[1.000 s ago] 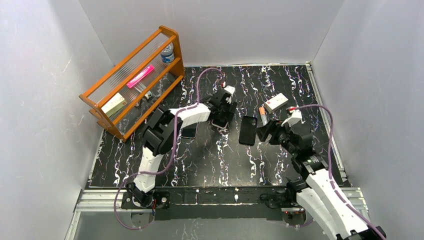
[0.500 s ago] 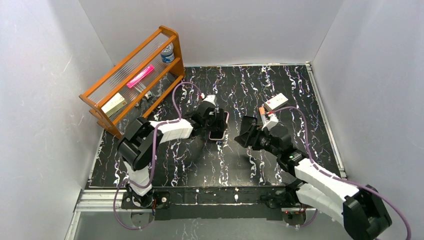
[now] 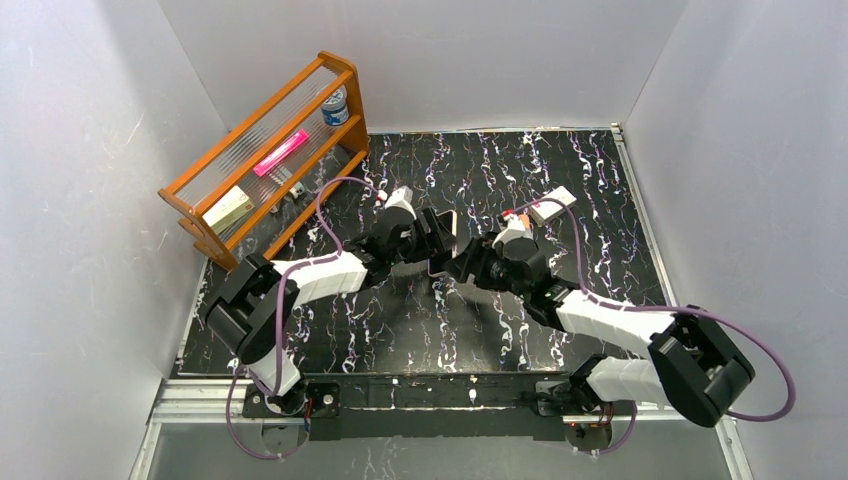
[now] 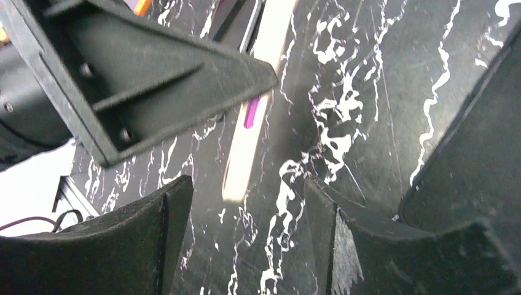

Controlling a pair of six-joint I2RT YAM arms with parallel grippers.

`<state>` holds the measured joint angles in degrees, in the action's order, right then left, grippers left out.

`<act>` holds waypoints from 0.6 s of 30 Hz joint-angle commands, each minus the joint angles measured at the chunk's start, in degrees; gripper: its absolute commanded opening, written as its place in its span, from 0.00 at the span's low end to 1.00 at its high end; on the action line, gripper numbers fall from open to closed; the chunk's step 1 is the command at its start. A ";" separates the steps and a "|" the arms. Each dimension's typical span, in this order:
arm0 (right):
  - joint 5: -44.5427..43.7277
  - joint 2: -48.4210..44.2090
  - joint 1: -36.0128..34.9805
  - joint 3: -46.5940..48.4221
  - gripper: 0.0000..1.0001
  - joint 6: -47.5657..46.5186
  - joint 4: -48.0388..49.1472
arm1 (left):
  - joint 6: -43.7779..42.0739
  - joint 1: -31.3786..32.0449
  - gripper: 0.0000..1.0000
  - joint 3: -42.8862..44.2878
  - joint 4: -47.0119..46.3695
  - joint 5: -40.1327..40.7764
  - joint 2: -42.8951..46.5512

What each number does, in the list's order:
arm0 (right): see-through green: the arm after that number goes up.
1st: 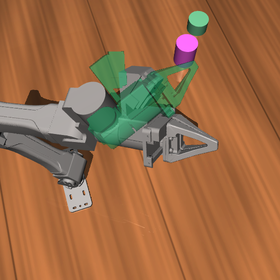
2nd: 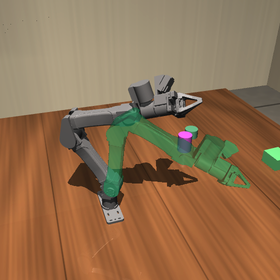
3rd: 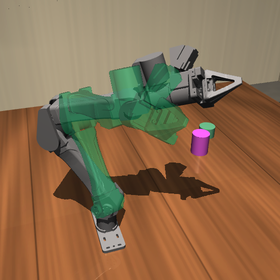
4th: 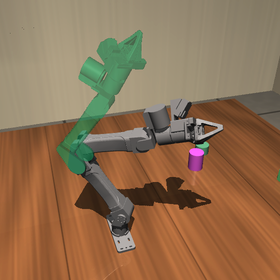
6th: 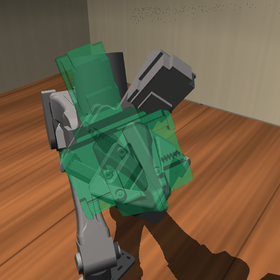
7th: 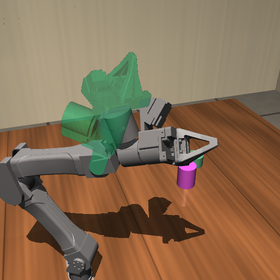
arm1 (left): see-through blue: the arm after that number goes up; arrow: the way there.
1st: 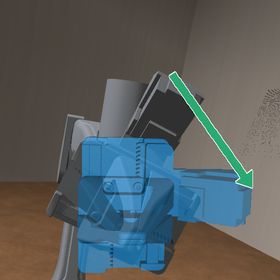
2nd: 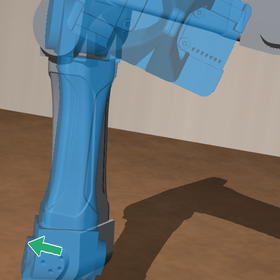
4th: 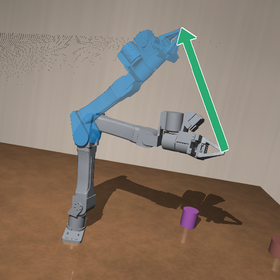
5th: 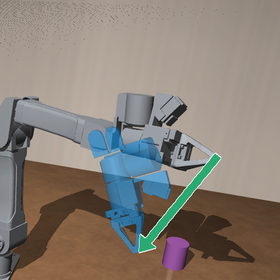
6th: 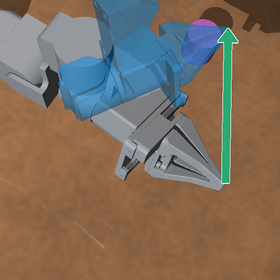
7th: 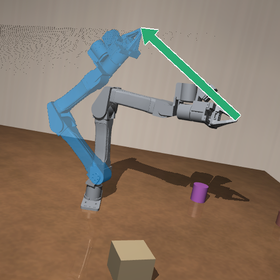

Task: Take the phone out of the phone case
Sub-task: Pick up the phone at the center of the board.

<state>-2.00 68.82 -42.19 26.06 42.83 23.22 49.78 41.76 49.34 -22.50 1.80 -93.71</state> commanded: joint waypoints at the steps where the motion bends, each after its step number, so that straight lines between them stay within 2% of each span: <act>1: -1.88 3.87 -0.62 5.24 0.72 -1.52 5.60 | 3.22 -0.08 0.00 -1.20 -4.84 -0.54 5.03; 5: 0.05 7.16 -0.61 7.92 0.62 -1.96 7.61 | 3.42 0.29 0.00 -2.36 -4.85 -0.19 7.48; 9: 1.59 9.56 -0.65 9.35 0.46 -1.79 9.10 | 3.35 0.39 0.00 -3.15 -5.07 -0.55 9.37; 11: 3.08 9.91 -0.64 9.36 0.35 -1.35 9.92 | 3.06 0.37 0.00 -3.55 -5.16 -0.38 10.39; 14: 4.64 9.49 -0.61 8.74 0.14 -0.88 11.24 | 1.99 0.34 0.00 -4.08 -5.27 -0.05 11.81; 16: 4.86 8.57 -0.63 8.26 0.03 -0.67 11.71 | 0.98 0.33 0.05 -4.17 -4.86 0.04 12.83; 18: 5.05 7.19 -0.65 7.64 0.01 -0.29 12.01 | -0.42 0.33 0.15 -4.29 -4.43 0.29 14.20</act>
<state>0.40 78.43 -42.63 33.12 41.25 30.02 51.55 41.82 44.71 -23.55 2.13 -84.73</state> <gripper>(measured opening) 0.197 0.719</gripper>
